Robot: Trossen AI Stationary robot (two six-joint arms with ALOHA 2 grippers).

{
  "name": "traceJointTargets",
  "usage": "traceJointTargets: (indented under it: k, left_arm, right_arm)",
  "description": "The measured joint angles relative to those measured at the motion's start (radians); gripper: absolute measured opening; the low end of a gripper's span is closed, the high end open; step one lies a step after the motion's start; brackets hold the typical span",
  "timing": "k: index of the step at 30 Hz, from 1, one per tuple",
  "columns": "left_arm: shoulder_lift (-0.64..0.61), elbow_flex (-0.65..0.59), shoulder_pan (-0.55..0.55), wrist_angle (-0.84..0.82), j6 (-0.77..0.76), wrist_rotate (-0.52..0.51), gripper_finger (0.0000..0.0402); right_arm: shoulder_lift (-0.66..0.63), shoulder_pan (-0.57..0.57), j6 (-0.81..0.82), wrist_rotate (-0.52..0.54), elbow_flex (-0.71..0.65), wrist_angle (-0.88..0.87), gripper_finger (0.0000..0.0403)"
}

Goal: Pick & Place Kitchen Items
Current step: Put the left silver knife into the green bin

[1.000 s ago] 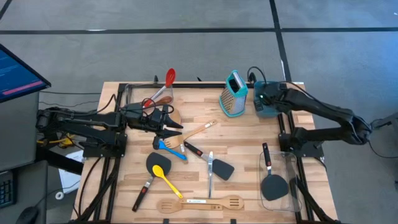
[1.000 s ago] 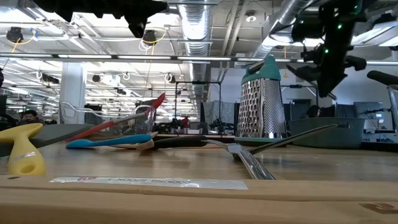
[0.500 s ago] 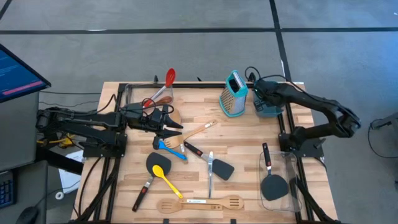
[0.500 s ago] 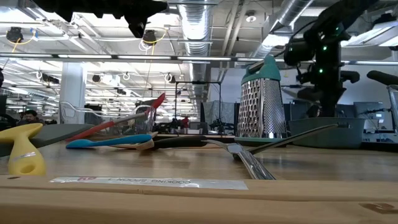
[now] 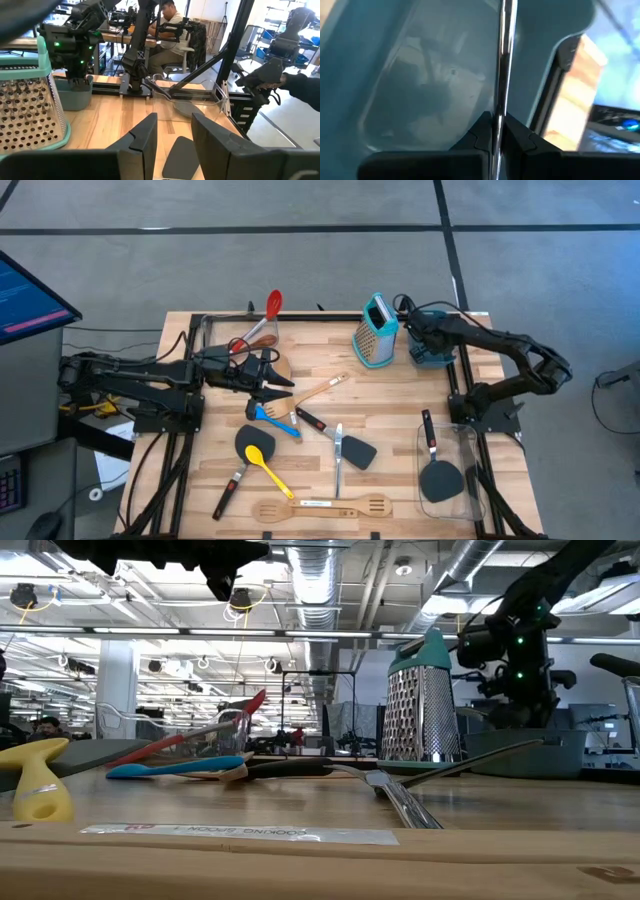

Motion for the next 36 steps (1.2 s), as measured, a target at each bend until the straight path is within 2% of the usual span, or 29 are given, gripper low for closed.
traceJointTargets:
  k: [2, 13, 21, 26, 30, 36]
  left_arm:
    - [0.000, 0.000, 0.000, 0.000, 0.000, 0.000, 0.0106]
    - [0.000, 0.000, 0.000, 0.000, 0.000, 0.000, 0.0106]
    - [0.000, 0.000, 0.000, 0.000, 0.000, 0.000, 0.0106]
    - [0.000, 0.000, 0.000, 0.001, 0.000, 0.000, 0.0106]
    - [0.000, 0.000, 0.000, 0.001, 0.000, 0.000, 0.0106]
    - [0.000, 0.000, 0.000, 0.001, 0.000, 0.000, 0.0106]
  right_arm:
    - [0.009, -0.007, 0.001, -0.029, 0.000, -0.009, 0.0011]
    - [0.107, -0.006, 0.032, -0.051, 0.004, -0.057, 0.0013]
    - [0.153, -0.005, 0.029, -0.056, 0.000, -0.051, 0.0089]
    - [0.107, -0.005, 0.029, -0.057, 0.000, -0.052, 0.0105]
    - [0.029, -0.005, 0.028, -0.060, 0.007, -0.054, 0.0100]
    - [-0.094, -0.005, 0.018, -0.131, 0.051, -0.055, 0.0088]
